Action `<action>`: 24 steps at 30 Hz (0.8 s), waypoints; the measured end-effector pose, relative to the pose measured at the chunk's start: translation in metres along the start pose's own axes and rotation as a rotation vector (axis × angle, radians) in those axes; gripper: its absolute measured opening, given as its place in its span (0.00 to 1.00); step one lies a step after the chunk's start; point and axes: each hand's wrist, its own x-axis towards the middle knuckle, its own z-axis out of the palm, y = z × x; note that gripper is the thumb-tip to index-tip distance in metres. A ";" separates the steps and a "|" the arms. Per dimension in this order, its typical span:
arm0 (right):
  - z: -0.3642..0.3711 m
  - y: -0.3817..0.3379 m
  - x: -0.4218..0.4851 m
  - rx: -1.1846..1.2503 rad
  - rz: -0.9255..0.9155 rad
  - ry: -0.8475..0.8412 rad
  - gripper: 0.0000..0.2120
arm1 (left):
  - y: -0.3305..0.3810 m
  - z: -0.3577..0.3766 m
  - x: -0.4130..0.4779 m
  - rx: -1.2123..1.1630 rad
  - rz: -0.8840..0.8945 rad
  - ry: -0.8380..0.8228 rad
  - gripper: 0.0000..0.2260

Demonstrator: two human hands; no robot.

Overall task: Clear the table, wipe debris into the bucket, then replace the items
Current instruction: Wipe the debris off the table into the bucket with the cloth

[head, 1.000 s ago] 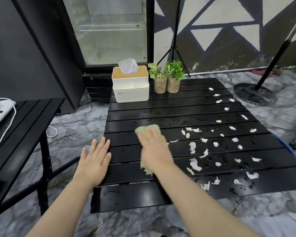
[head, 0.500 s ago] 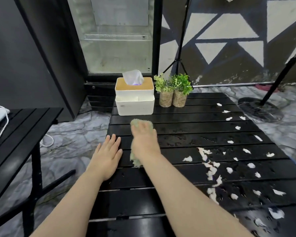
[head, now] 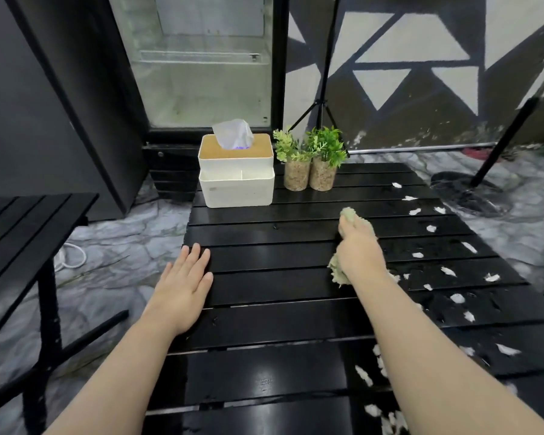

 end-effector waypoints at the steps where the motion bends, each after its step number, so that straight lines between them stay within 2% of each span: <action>1: 0.002 -0.017 -0.002 0.131 -0.010 0.010 0.25 | 0.000 0.000 0.000 -0.008 0.000 0.002 0.23; 2: 0.004 -0.044 -0.006 0.256 -0.017 0.024 0.21 | 0.000 0.000 0.000 -0.015 0.001 0.003 0.23; 3: 0.009 -0.073 -0.013 0.301 -0.039 0.023 0.18 | 0.000 0.000 0.000 -0.017 0.002 0.001 0.23; 4: 0.020 -0.098 -0.023 0.281 -0.095 -0.022 0.18 | 0.000 -0.001 0.000 -0.017 0.002 -0.003 0.23; 6: 0.056 -0.131 -0.045 0.042 -0.356 -0.138 0.24 | 0.000 -0.002 -0.001 -0.020 -0.001 -0.012 0.23; 8: 0.075 -0.128 -0.049 -0.136 -0.458 -0.192 0.23 | 0.001 -0.002 0.000 -0.012 -0.001 -0.013 0.23; 10: 0.071 -0.101 -0.034 -0.163 -0.405 -0.194 0.22 | 0.000 -0.002 0.000 0.018 -0.003 -0.018 0.23; 14: 0.035 -0.036 0.001 -0.197 -0.145 -0.213 0.22 | 0.000 -0.002 -0.001 0.065 -0.014 -0.035 0.23; 16: 0.013 -0.006 0.011 -0.206 -0.057 -0.171 0.23 | -0.001 -0.004 0.001 0.095 -0.022 -0.034 0.23; 19: -0.003 0.005 0.019 0.065 0.071 -0.093 0.32 | -0.003 -0.015 0.022 0.148 -0.027 -0.009 0.22; 20: -0.003 -0.004 0.021 0.147 0.047 -0.055 0.34 | -0.002 -0.018 0.033 0.152 -0.022 -0.022 0.23; 22: 0.007 -0.040 0.022 0.193 -0.124 0.004 0.35 | 0.004 -0.021 0.053 0.128 -0.011 -0.052 0.23; 24: 0.030 -0.084 0.018 0.082 -0.303 -0.032 0.32 | 0.014 -0.013 0.064 0.112 -0.003 -0.060 0.23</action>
